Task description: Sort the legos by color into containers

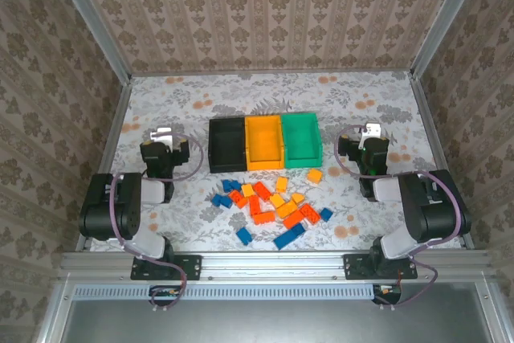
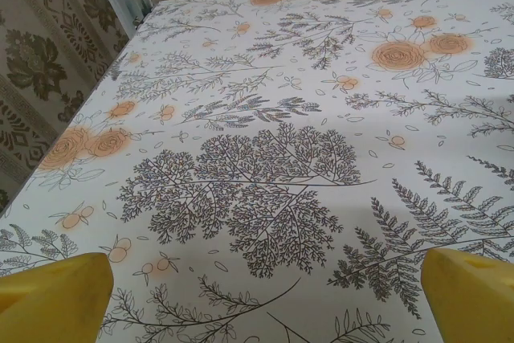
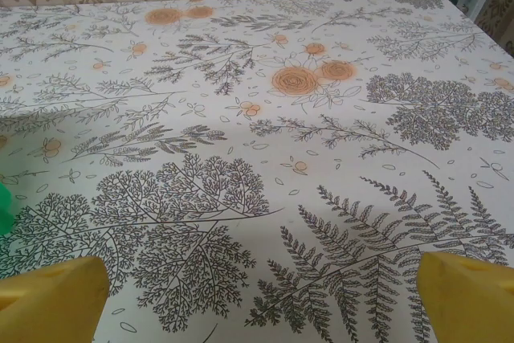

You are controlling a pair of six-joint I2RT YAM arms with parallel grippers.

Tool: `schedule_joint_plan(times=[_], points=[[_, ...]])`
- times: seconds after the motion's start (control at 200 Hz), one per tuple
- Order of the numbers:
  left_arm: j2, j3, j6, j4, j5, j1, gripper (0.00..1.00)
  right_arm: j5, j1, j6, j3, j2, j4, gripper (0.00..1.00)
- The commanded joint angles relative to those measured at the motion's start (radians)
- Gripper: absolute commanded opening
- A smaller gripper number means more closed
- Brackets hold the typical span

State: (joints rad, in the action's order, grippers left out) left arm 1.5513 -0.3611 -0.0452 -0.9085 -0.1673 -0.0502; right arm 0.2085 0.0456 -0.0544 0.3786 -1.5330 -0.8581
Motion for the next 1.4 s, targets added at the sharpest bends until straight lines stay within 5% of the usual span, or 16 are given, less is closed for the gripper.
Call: schedule_joint_plan(times=[0.0,1.04,1.205,1.395], points=[[-0.007,-0.024,0.007,0.0,0.012,0.01,1.0,-0.009,-0.003,0.002,0.016,0.001,-0.025,1.0],[-0.03,-0.035,0.006,0.027,-0.005,0.006,1.0,-0.004,-0.005,0.001,0.016,0.007,-0.026,1.0],[-0.204,-0.183,0.002,0.398,-0.051,-0.023,1.0,0.045,0.006,-0.006,0.182,0.134,0.368,1.0],[-0.325,-0.236,0.127,0.418,0.008,-0.026,1.0,0.248,0.092,-0.079,0.277,0.214,0.523,1.0]])
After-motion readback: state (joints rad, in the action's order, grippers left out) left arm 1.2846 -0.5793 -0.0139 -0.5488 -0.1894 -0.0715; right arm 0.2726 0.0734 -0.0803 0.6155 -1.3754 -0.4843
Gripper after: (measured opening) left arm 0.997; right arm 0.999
